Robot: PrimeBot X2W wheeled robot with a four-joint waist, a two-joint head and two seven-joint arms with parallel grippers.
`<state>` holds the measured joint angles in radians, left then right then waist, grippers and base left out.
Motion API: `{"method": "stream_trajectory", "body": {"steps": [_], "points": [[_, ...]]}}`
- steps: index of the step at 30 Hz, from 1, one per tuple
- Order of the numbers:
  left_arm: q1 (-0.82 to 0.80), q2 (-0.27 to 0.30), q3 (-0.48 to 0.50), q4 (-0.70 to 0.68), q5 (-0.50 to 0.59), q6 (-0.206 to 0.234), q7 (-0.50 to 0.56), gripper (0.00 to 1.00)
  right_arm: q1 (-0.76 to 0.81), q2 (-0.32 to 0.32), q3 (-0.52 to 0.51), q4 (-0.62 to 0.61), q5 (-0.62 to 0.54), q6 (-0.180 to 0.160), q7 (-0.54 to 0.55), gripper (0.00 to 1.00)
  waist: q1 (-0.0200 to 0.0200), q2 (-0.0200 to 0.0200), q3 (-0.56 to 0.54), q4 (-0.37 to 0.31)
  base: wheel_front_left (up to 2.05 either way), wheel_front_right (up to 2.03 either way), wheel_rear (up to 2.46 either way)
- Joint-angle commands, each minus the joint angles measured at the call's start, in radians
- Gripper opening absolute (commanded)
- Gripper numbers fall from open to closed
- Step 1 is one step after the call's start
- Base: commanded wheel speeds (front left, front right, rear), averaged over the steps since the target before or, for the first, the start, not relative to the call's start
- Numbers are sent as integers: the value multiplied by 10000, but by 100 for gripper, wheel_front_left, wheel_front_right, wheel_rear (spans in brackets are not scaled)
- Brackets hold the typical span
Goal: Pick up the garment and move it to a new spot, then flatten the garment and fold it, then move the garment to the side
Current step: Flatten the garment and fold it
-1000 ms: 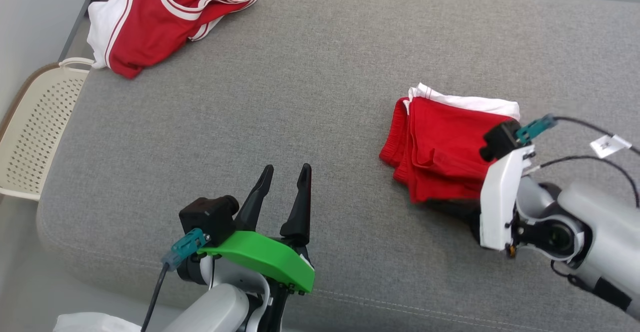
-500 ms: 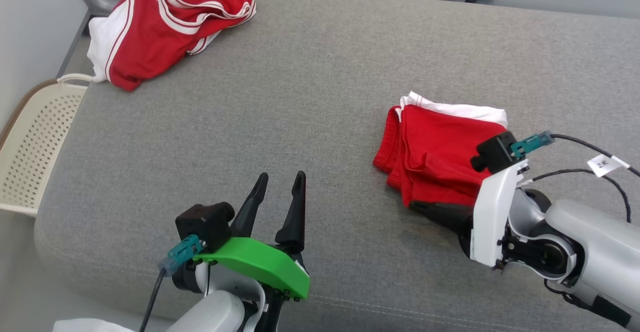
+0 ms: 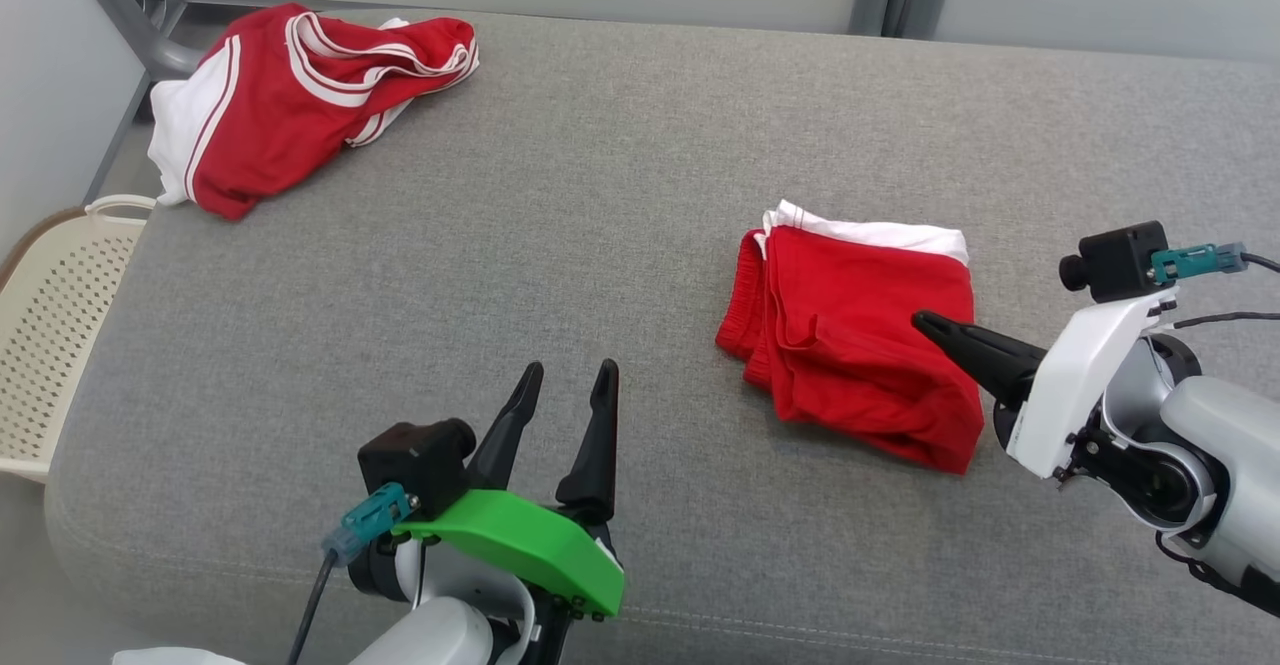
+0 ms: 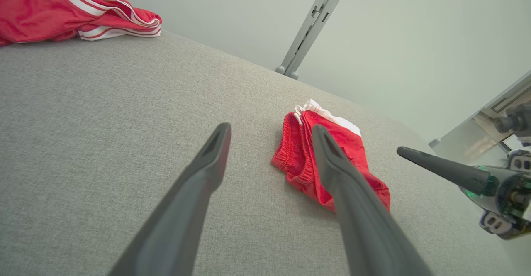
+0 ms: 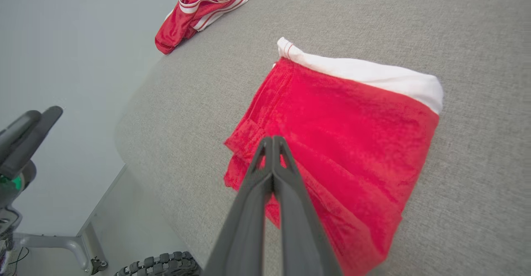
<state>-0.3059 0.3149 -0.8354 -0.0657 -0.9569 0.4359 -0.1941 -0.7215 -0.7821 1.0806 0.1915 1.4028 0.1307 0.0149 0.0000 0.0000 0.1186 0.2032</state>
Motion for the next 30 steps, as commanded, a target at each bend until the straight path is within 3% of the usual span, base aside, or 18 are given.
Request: {"method": "stream_trajectory", "body": {"steps": [1, 12, 20, 30], "points": [[47, 32, 1, -48, 20, 31, 54, 100, -63, 164, 66, 292, -148, 0, -168, 0, 0, 0, 111, 67, 0, 0, 0], [-188, -96, 55, 154, 8, -86, -32, 100, -517, 1591, 626, 2583, 25, 0, -473, 0, 0, 0, 495, 729, 0, 0, 0], [-53, -87, 151, 184, -60, -72, -136, 100, -137, 1715, 1289, 2295, 67, 0, -608, 0, 0, 0, 445, 808, 0, 0, 0], [-78, -6, 242, 158, -62, -31, -171, 100, -91, 2102, 1708, 2197, 66, 0, -906, 0, 0, 0, 426, 271, 0, 0, 0]]}}
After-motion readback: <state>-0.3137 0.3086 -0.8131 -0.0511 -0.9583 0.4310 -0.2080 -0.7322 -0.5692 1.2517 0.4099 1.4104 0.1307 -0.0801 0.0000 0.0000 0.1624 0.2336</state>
